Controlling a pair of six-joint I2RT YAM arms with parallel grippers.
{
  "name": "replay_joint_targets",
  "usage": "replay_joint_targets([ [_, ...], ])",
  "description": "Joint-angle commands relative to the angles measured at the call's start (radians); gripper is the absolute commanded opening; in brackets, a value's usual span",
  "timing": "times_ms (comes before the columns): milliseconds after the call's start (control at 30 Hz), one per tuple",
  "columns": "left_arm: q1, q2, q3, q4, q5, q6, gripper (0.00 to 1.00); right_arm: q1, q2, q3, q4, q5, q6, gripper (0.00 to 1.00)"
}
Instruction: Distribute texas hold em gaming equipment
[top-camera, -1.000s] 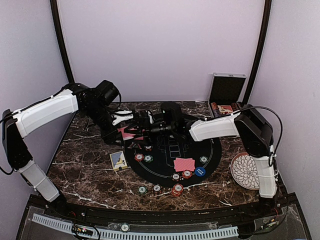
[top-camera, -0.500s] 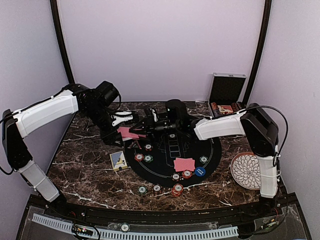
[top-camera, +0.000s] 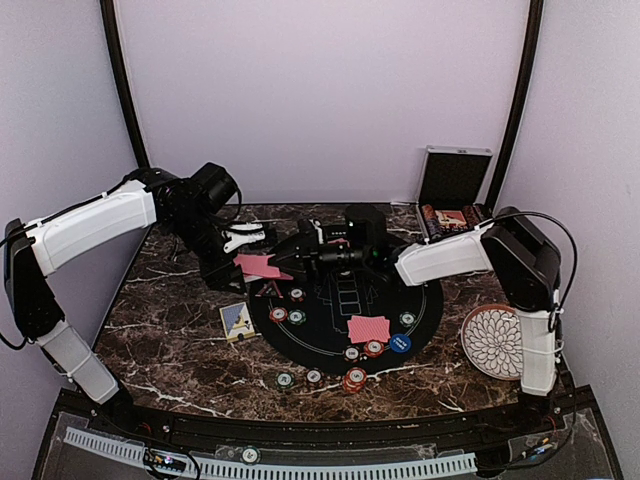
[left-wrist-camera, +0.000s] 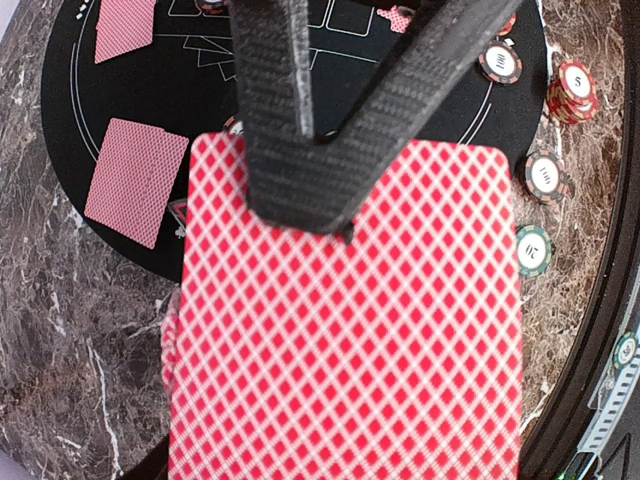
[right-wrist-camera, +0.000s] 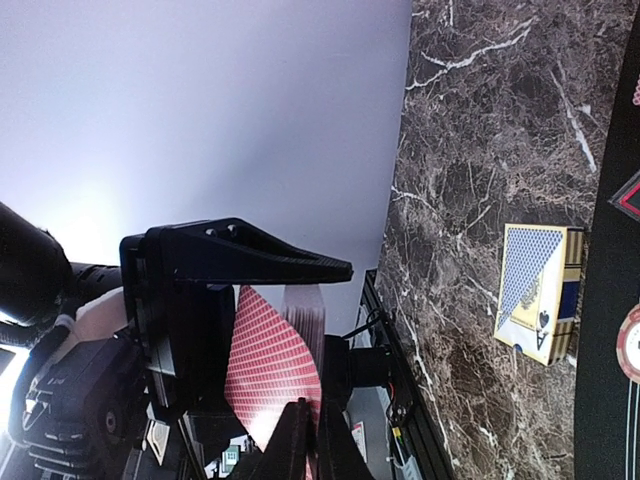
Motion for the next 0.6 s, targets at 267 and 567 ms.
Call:
replay_joint_targets([
  [267,0.004,-0.053,-0.010,0.008,-0.004,0.014,0.00,-0.050,-0.111,-0.110,0.231,-0.036,0.136,0.00],
  [567,0.004,-0.054,-0.012,0.003,-0.013,0.015,0.00,-0.122,-0.205,-0.165,-0.004,-0.047,-0.037,0.00],
])
